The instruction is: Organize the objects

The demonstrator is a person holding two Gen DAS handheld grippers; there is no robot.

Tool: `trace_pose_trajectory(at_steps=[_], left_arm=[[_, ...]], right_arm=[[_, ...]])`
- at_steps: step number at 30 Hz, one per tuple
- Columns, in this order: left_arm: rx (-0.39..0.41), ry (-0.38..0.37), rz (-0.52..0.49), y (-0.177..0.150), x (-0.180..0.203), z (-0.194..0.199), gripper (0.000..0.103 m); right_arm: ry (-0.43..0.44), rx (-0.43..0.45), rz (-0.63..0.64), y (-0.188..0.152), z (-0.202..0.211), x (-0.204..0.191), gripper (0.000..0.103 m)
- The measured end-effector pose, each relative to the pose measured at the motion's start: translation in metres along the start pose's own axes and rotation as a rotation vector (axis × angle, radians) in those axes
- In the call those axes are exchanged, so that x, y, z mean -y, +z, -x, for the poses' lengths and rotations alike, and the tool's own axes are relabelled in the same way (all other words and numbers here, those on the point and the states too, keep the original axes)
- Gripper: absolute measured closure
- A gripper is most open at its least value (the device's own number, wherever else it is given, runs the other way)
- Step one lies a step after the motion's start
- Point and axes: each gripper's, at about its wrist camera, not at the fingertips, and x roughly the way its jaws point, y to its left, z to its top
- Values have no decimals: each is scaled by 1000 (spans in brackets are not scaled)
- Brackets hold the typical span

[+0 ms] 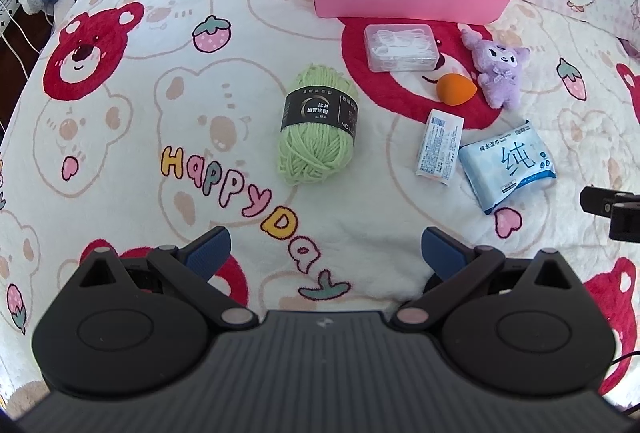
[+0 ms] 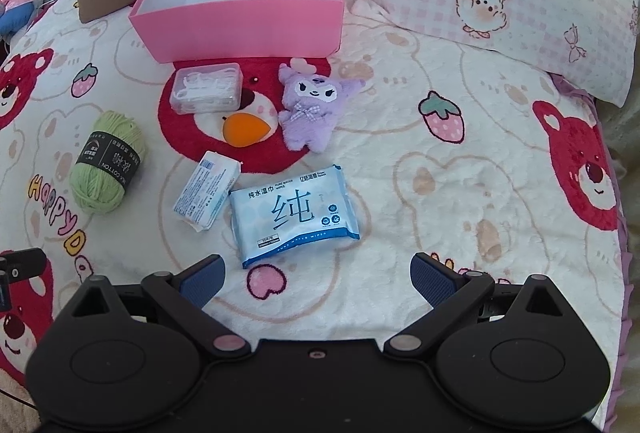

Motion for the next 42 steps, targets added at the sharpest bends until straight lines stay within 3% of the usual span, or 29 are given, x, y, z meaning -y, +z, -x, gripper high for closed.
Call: trace_pose_trajectory(at_steps=[11, 12, 20, 25, 29, 32, 36, 42], left_arm=[[3, -8, -12, -2, 1, 1, 0], [5, -72, -168, -2, 0, 1, 0], [14, -113, -223, -1, -7, 11, 0], [72, -147, -220, 8, -20, 23, 0], [135, -209, -160, 24, -43, 30, 0], [155, -210, -126, 35, -57, 28, 0], [182, -184, -171, 43, -62, 23, 0], [169, -220, -233, 51, -61, 4, 0]], right_arm=[[-10, -5, 2, 0, -2, 0, 2], [-11, -4, 3, 0, -2, 0, 2], [-27, 5, 21, 2, -2, -2, 2], [96, 170, 104, 3, 26, -12, 3], [184, 282, 220, 9, 41, -27, 3], [189, 311, 265, 16, 36, -37, 4], [210, 329, 292, 21, 26, -51, 4], [253, 397, 410, 16, 23, -74, 4]])
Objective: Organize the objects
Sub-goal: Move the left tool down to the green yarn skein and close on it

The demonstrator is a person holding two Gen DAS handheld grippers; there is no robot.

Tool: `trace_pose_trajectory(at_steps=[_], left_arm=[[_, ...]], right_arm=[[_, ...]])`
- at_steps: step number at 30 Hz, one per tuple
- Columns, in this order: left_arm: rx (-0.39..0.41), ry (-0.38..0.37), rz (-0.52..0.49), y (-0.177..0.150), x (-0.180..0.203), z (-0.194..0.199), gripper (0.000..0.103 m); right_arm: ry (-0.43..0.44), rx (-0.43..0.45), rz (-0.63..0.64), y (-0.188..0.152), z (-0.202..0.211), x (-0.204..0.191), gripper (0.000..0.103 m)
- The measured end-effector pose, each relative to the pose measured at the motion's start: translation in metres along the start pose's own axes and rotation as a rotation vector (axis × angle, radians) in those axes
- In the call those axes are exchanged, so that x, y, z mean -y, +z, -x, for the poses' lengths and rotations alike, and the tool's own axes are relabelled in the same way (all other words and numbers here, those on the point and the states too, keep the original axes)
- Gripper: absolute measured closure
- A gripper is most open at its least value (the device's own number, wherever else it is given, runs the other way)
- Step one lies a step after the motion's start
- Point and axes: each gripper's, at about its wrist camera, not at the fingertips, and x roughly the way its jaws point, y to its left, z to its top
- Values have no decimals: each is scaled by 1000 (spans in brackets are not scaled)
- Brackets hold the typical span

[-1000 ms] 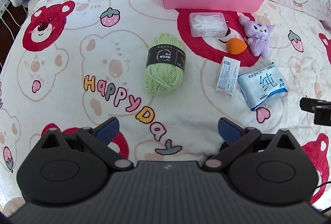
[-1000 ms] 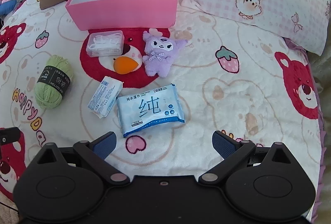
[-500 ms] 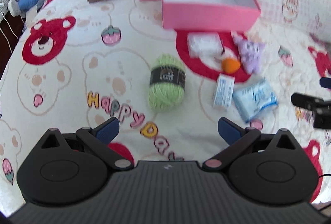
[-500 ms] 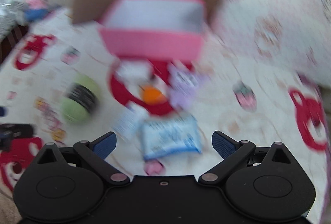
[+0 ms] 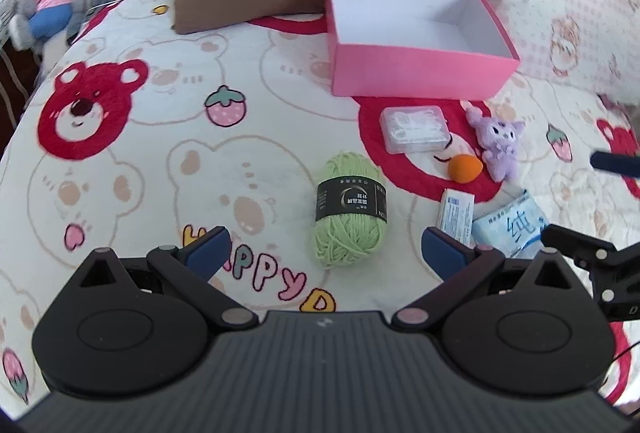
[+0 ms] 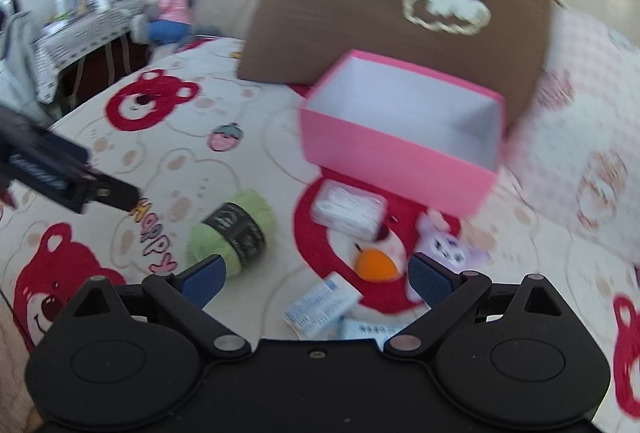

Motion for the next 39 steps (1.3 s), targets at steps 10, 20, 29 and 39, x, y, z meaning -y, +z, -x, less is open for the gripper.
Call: trace_pose_trajectory(at_steps=[10, 20, 29, 39], left_arm=[[22, -96, 13, 19, -25, -14, 0], [-45, -238, 110, 22, -35, -58, 0], [-66, -243, 141, 19, -43, -91, 3], [-109, -339, 180, 7, -53, -118, 5]], right_arm=[[56, 89, 57, 19, -14, -8, 3], [173, 83, 97, 18, -53, -37, 4], [198, 83, -14, -1, -89, -29, 3], [251, -31, -111, -13, -107, -39, 5]])
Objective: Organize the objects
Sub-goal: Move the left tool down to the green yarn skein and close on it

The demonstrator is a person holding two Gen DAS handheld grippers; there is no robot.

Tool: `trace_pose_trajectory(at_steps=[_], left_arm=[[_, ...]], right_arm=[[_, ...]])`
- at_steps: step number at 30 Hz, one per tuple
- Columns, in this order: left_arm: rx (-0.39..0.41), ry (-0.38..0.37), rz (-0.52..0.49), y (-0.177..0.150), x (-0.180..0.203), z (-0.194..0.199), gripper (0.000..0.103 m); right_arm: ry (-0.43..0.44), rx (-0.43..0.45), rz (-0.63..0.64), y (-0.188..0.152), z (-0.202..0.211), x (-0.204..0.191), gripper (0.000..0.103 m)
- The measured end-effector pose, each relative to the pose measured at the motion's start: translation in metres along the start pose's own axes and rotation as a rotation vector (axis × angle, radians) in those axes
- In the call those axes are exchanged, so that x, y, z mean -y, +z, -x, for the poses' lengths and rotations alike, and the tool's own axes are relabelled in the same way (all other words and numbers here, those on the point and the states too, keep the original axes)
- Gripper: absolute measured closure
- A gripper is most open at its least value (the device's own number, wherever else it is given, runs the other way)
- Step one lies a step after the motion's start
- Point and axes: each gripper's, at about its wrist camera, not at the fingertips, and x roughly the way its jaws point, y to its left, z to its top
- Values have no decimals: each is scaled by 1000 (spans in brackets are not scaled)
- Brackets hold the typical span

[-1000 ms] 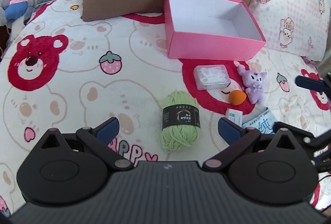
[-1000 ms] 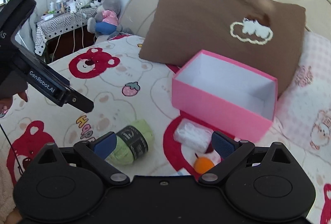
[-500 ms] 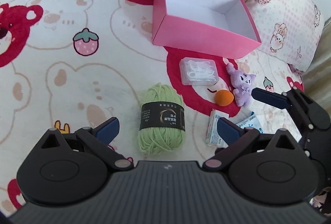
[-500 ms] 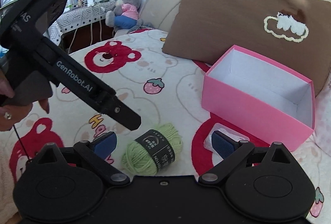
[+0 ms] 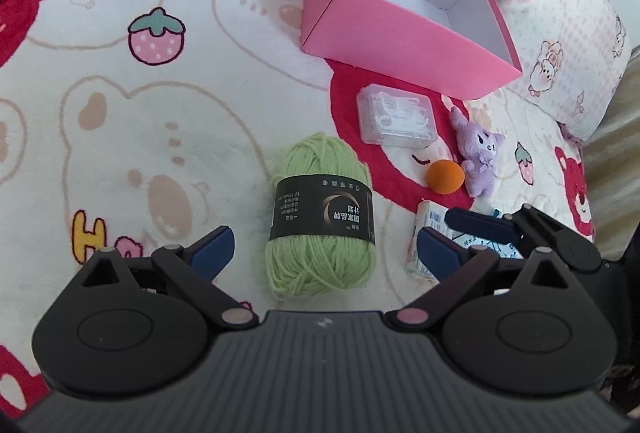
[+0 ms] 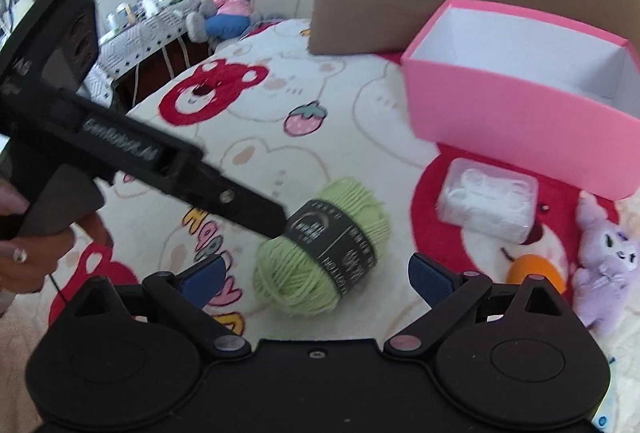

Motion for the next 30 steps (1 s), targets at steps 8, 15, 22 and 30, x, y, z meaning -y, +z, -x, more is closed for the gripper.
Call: trace_pose_trajectory(at_steps=[8, 15, 22, 30], left_arm=[[36, -18, -40, -5, -4, -2, 21], [66, -74, -38, -11, -13, -11, 29], [50, -108, 64, -14, -36, -24, 40], [35, -186, 134, -19, -45, -36, 51]], right_arm=[[-2, -69, 10, 0, -16, -16, 5], [30, -103, -94, -3, -35, -9, 11], [54, -128, -132, -4, -45, -9, 15], [19, -161, -143, -2, -55, -7, 24]])
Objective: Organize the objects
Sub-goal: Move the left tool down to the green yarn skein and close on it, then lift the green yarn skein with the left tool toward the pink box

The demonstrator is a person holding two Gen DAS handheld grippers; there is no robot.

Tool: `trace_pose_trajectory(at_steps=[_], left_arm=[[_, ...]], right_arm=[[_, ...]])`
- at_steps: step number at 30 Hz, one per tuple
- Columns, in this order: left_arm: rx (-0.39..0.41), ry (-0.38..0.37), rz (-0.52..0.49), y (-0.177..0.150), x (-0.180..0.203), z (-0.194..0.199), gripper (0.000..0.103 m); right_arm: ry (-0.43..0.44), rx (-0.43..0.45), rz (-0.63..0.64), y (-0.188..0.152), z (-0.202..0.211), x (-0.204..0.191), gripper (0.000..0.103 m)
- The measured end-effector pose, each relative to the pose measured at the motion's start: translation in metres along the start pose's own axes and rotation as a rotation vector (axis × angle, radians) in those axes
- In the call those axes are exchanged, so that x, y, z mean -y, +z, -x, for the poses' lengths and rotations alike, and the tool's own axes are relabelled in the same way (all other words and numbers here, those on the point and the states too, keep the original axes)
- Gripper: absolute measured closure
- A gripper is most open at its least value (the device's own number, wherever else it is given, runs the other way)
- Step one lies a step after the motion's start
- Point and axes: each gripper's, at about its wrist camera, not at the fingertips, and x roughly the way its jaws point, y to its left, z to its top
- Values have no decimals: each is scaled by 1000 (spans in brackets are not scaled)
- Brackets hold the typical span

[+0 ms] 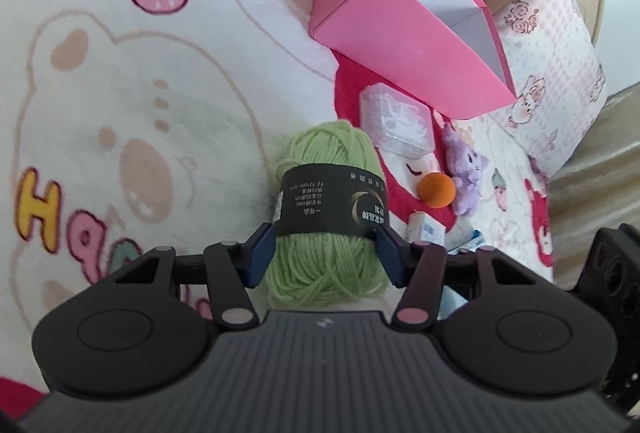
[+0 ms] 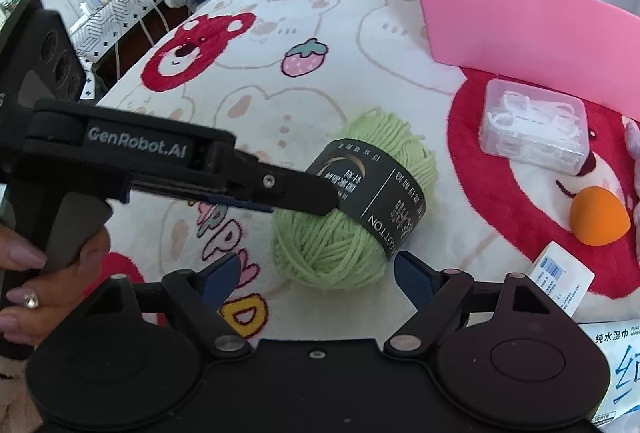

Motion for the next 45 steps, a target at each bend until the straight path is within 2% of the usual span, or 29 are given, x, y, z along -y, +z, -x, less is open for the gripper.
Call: trace_pose_trajectory(at_steps=[5, 9, 14, 17, 20, 23, 26, 31, 36, 39, 41, 45], left_arm=[[-2, -36, 23, -3, 1, -4, 53], [-18, -44, 27, -7, 6, -7, 53], [-40, 39, 3, -18, 14, -19, 49], [-22, 55, -39, -18, 21, -12, 49], [-13, 45, -56, -14, 25, -3, 49], [-8, 12, -52, -10, 24, 4, 46], [25, 21, -50, -9, 23, 6, 41], [33, 16, 4, -11, 6, -7, 41], [40, -35, 55, -10, -10, -9, 45], [48, -24, 17, -13, -6, -12, 45], [48, -10, -14, -16, 0, -15, 45], [58, 6, -69, -20, 8, -16, 45]], right_arm=[[-55, 8, 37, -3, 1, -1, 40], [-76, 31, 82, -5, 8, -3, 45], [-98, 30, 134, -7, 10, -12, 42], [-101, 34, 136, -8, 10, -13, 33], [-90, 36, 130, -9, 11, -12, 26], [-74, 43, 113, -6, 13, -10, 24], [-42, 43, 73, -1, 11, -5, 21], [-38, 28, 11, 4, -1, 2, 21], [-32, 25, -53, 5, -10, 13, 22], [-8, 17, -87, 4, -14, 19, 29], [-12, 16, -95, 3, -15, 20, 31], [-24, 26, -41, 1, -14, 15, 34]])
